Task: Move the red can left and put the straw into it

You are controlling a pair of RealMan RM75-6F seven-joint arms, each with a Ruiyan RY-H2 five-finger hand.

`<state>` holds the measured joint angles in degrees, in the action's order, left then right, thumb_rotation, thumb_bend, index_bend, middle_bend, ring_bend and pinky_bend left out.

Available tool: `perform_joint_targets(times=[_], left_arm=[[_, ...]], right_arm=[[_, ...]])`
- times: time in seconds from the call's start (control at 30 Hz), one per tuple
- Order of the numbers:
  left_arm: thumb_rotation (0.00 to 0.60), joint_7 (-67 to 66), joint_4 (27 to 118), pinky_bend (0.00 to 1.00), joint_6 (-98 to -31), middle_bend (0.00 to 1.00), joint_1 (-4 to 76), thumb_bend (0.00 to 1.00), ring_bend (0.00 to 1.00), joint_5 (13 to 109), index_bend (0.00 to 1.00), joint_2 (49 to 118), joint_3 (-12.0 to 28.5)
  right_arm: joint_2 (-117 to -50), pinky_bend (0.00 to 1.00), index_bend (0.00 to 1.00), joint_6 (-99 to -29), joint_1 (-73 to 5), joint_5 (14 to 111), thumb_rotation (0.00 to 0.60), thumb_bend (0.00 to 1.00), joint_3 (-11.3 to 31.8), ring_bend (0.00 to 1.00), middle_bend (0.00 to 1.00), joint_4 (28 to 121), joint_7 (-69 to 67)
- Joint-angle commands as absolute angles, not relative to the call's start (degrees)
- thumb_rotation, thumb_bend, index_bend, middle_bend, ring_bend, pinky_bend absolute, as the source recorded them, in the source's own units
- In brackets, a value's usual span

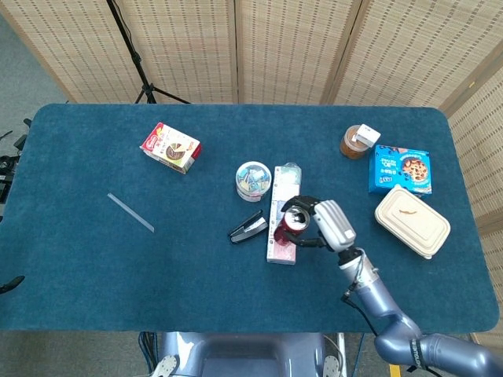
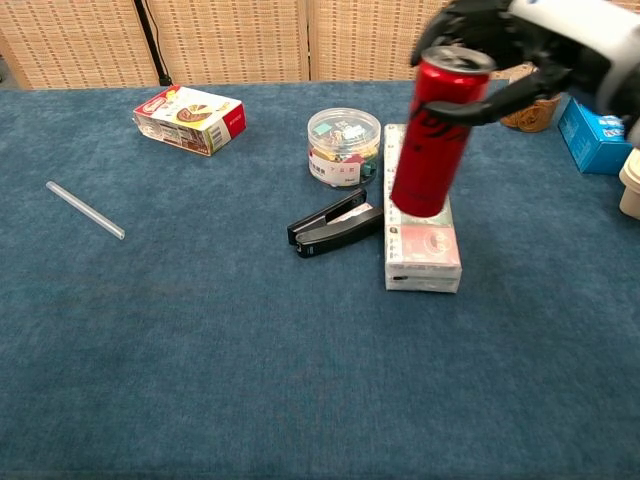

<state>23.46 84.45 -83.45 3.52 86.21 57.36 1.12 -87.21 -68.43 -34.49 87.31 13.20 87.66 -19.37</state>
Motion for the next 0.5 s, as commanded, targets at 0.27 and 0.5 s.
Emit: perform_joint_targets(times=[0.27,0.5], left_arm=[[0.6,23.8,84.3,0.0,-83.0,0.0,3.8,0.0,0.0,86.2,0.0,57.3,1.1],[0.6,24.0,84.1,0.0,-83.1,0.0,3.8,0.0,0.0,86.6,0.0,57.3,0.9]], right_arm=[[-94.7,0.56,0.44,-62.3,-40.9,84.4,0.6,0.54,14.8,0.49,0.46,91.2,-10.9],[-100.4,0.56,0.44,-58.4,-44.8,83.1,0.6,0.54,13.8,0.49,0.46,89.2,-5.4]])
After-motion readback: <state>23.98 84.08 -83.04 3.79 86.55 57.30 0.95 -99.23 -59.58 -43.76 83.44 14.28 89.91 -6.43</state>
